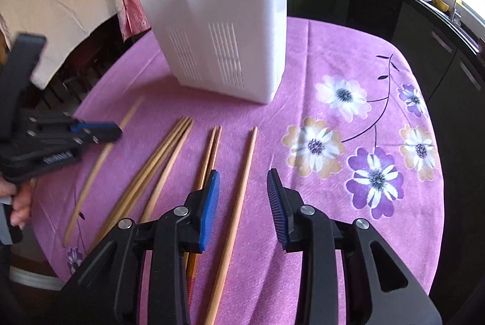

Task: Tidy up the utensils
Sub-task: 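Grasp a wooden chopstick with the left gripper and lift it upright, then carry the chopstick toward the holder with the left gripper while the right gripper grasps another chopstick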

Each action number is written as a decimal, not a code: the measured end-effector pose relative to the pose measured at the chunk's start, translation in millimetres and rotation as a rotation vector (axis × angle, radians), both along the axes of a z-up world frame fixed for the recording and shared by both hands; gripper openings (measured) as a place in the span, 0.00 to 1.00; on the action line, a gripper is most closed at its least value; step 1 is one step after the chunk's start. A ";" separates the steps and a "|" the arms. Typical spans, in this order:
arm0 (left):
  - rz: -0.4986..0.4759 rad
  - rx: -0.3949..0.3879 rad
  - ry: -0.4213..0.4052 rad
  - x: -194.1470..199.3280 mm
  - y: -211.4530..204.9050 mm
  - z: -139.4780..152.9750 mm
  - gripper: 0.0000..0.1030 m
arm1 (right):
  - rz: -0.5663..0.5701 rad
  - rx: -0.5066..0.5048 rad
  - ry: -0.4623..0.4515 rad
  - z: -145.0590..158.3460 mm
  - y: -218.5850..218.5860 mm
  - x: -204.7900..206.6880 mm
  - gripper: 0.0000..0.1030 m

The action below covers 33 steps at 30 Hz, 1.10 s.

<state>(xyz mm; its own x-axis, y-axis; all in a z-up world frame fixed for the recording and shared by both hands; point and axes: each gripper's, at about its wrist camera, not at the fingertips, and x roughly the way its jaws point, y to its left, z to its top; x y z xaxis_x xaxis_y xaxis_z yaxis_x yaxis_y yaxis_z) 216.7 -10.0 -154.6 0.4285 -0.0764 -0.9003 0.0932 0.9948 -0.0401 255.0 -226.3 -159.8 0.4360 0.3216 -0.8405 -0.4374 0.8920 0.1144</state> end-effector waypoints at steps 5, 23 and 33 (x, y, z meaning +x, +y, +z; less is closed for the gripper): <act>-0.008 -0.013 -0.074 -13.8 0.9 22.2 0.06 | -0.002 -0.048 0.029 -14.5 9.3 6.0 0.32; -0.026 -0.051 -0.353 -77.1 6.0 106.4 0.06 | 0.010 -0.119 0.046 -25.0 29.6 21.3 0.27; -0.027 -0.043 -0.383 -91.3 7.6 112.2 0.06 | 0.029 -0.105 0.062 -24.1 33.4 25.1 0.09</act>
